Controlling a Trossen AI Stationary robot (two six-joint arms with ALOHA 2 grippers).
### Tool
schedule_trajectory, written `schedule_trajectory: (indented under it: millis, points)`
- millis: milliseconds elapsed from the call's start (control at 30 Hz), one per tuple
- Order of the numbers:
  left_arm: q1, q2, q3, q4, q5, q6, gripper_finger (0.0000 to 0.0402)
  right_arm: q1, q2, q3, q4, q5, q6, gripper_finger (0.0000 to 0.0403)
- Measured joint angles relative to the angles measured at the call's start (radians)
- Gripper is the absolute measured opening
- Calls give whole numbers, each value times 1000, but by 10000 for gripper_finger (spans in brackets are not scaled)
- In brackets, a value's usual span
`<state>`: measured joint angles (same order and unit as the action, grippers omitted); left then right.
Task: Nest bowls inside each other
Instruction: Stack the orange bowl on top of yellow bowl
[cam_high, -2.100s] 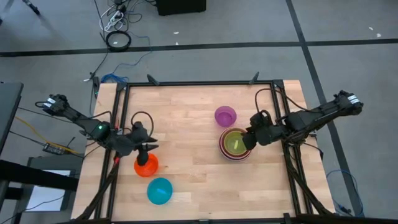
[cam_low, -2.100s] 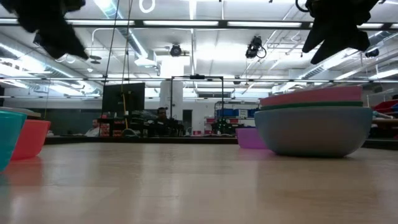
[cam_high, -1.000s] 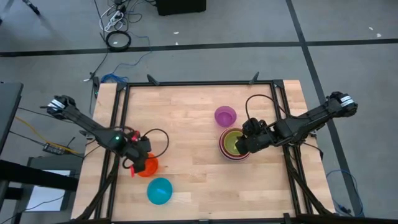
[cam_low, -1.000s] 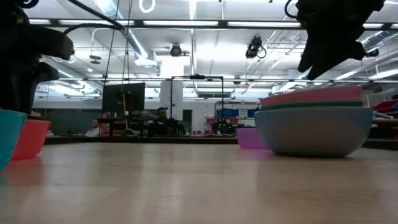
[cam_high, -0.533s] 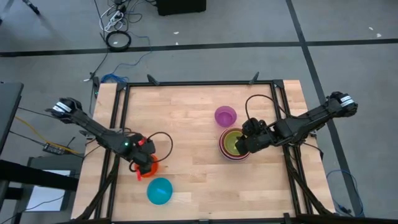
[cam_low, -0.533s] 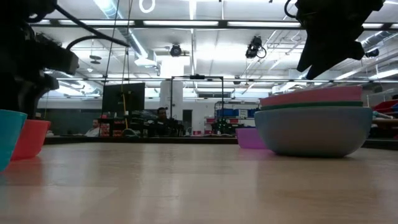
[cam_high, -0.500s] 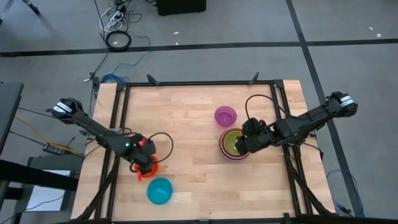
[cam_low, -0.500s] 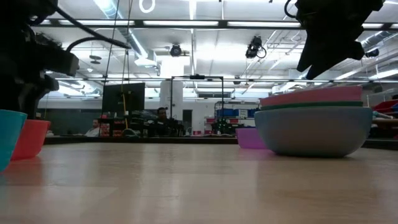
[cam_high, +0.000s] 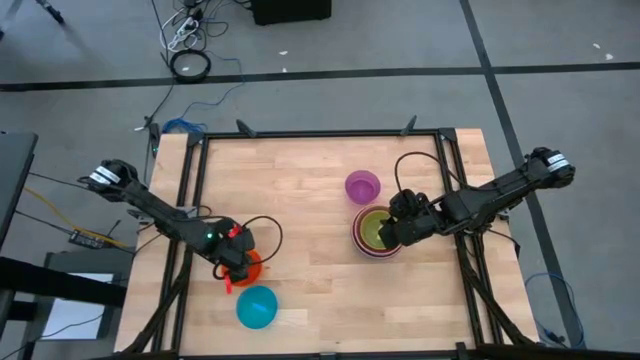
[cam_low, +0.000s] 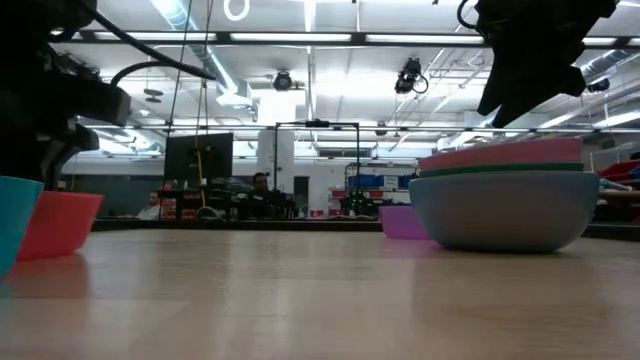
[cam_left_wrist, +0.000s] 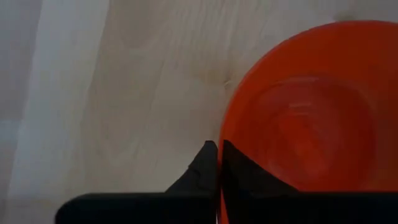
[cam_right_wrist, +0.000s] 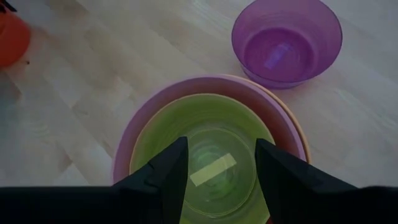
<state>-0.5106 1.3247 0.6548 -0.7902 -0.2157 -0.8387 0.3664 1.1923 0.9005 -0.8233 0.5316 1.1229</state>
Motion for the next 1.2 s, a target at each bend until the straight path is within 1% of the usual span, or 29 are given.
schedule_trajectory:
  millis: [133,267,333,467,600,700,800,933,1033,1200]
  points:
    - [2,-8,26,-25,-37,27,6,0,0,0,-1,1,0,174]
    - [39,-22,90,-67,-128,62,4,0,0,0,-1,22,-1,174]
    - [70,-31,138,-100,-178,106,4,1,0,0,-2,48,-8,173]
    - [147,-33,249,-81,-253,244,4,14,-3,0,7,108,-42,171]
    - [229,-34,343,64,-265,417,4,41,-23,-1,8,179,-67,168]
    - [284,-27,389,227,-264,523,4,71,-55,-1,7,228,-71,166]
    - [340,-8,394,403,-205,617,4,119,-105,-1,5,296,-80,165]
    - [398,59,394,611,-115,677,4,192,-175,-1,5,407,-80,164]
    - [429,138,394,735,-59,680,4,234,-213,-1,6,460,-80,164]
    - [458,282,409,968,-14,673,4,262,-239,-1,6,496,-80,164]
